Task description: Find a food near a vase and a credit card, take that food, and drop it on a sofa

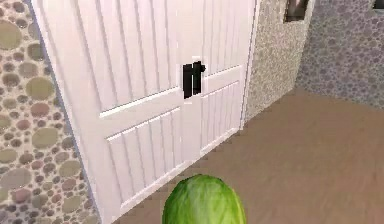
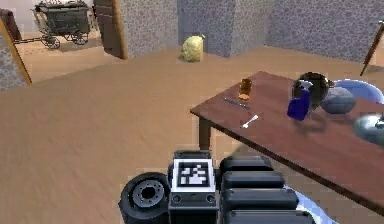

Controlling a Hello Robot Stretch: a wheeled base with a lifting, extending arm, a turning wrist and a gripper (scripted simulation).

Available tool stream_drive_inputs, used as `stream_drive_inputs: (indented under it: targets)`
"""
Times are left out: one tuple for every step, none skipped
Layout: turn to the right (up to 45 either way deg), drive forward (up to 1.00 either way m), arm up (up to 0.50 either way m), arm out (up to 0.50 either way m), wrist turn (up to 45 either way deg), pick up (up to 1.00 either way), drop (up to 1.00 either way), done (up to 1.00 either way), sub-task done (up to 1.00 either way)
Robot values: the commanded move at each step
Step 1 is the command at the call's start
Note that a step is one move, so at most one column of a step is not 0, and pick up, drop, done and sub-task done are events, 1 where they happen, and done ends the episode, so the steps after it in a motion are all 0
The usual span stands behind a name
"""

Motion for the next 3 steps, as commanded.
stream_drive_inputs:
  targets:
    - [39.0,0.0,0.0,0.0,0.0,0.0,0.0,0.0,0.0]
    - [0.0,0.45,0.0,0.0,0.0,0.0,0.0,0.0,0.0]
    - [42.0,0.0,0.0,0.0,0.0,0.0,0.0,0.0,0.0]
